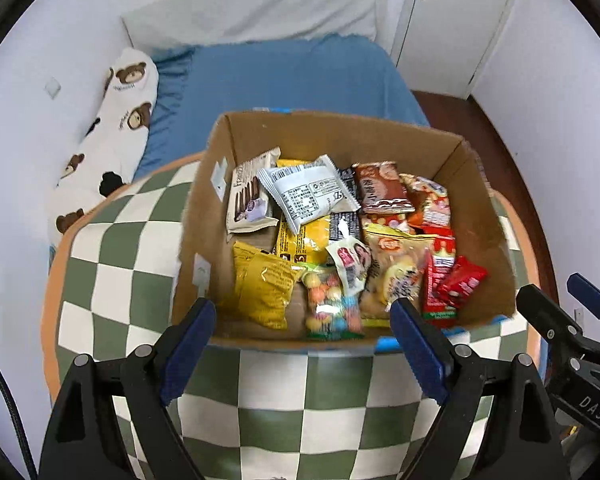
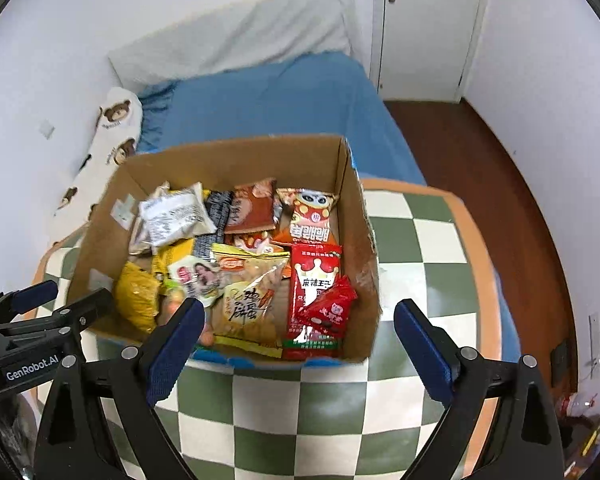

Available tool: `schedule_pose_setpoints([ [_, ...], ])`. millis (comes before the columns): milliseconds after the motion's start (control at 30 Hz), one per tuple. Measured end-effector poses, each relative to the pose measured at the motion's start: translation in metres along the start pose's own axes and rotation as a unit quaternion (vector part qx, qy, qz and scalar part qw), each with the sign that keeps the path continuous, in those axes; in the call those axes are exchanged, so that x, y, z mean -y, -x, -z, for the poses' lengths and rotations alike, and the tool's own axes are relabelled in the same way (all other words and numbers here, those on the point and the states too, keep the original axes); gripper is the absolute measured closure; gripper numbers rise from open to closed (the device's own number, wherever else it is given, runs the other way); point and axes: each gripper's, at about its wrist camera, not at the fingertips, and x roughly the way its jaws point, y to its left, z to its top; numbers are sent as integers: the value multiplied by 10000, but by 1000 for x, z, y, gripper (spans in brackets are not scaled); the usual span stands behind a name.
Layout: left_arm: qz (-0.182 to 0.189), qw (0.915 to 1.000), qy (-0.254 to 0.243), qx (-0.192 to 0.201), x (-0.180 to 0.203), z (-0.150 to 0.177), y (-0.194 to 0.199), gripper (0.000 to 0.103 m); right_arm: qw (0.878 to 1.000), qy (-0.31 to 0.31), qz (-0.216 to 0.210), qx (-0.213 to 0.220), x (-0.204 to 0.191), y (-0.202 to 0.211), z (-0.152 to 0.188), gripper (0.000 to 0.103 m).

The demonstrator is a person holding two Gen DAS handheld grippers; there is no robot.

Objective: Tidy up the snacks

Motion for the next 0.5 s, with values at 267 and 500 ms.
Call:
schedule_pose_setpoints([
  [267, 66, 9981, -20, 606, -1, 43, 67, 14, 9977, 155, -161, 642, -10, 80, 39, 5],
  [500, -14, 9945, 40, 1051, -1, 85, 121, 14, 9928, 135, -228, 1169, -11, 149, 75, 4],
])
